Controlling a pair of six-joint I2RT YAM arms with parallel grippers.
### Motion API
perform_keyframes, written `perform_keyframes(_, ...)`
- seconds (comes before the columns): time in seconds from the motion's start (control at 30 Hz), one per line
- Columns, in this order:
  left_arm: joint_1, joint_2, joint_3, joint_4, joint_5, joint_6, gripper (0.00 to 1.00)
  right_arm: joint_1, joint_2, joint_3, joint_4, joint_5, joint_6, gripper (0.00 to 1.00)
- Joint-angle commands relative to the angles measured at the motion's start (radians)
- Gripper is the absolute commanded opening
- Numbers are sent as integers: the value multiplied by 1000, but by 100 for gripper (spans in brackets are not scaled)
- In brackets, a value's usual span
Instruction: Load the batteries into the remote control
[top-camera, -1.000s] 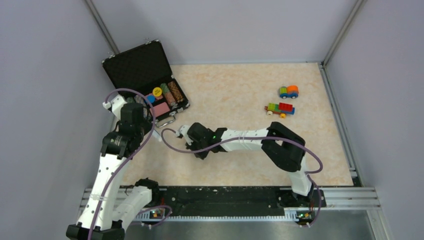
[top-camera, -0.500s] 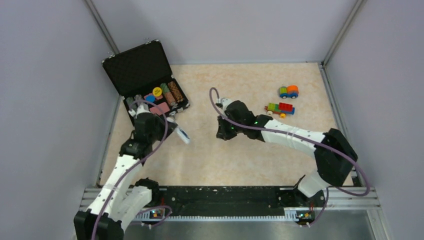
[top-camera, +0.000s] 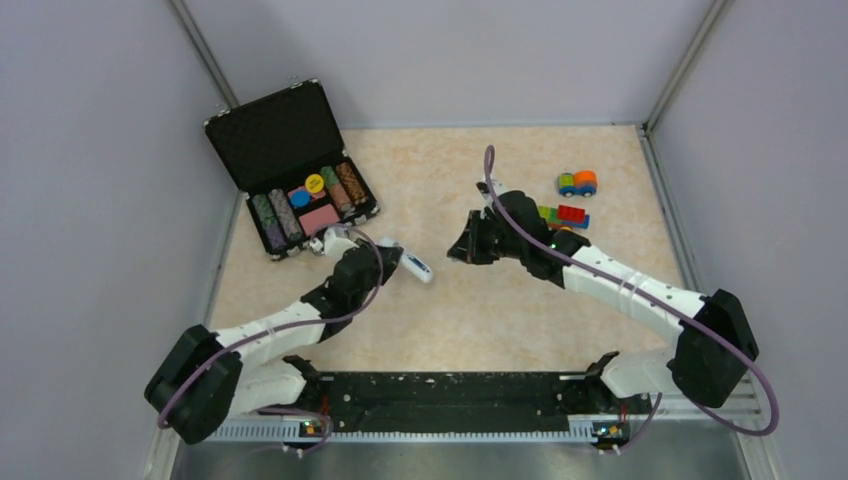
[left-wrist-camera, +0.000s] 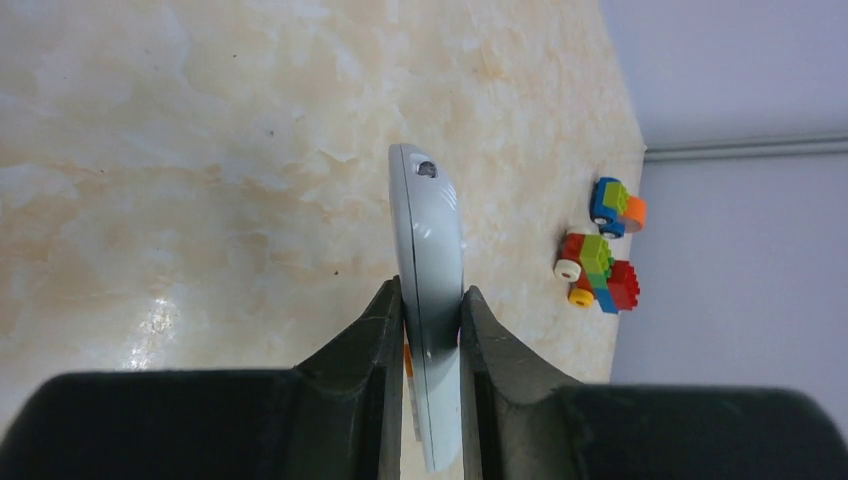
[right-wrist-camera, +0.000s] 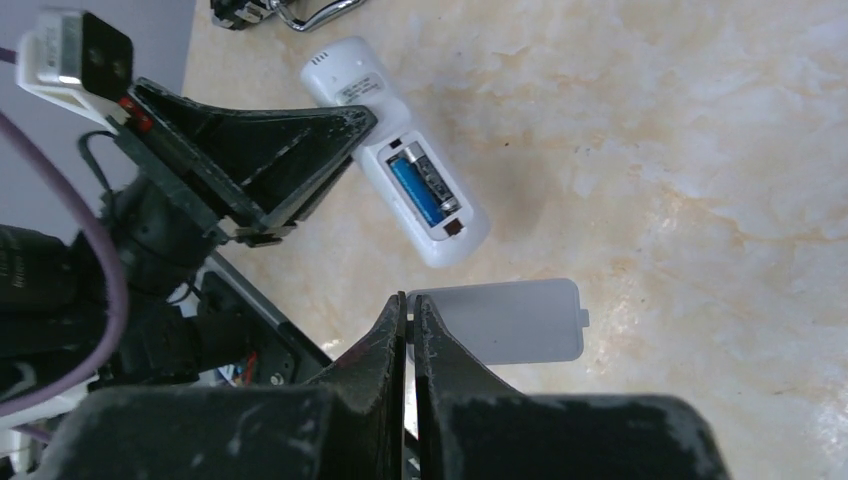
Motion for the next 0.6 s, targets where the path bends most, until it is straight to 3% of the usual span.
perform_keyframes(0.0, -71, 83, -29, 200, -257, -162, 0, -13, -54, -20, 51, -42, 106, 0)
perform_keyframes(0.2, -118, 144, -25, 177, -359, -251, 0, -14, -58, -19, 61, -72, 143, 0)
perform_keyframes(0.47, -155, 204, -54, 91, -345, -413, 0, -13, -43, -7, 67, -90, 169, 0)
perform_keyframes(0.57, -168, 229, -57, 85, -342, -443, 8, -14, -45, -1, 67, -103, 183, 0)
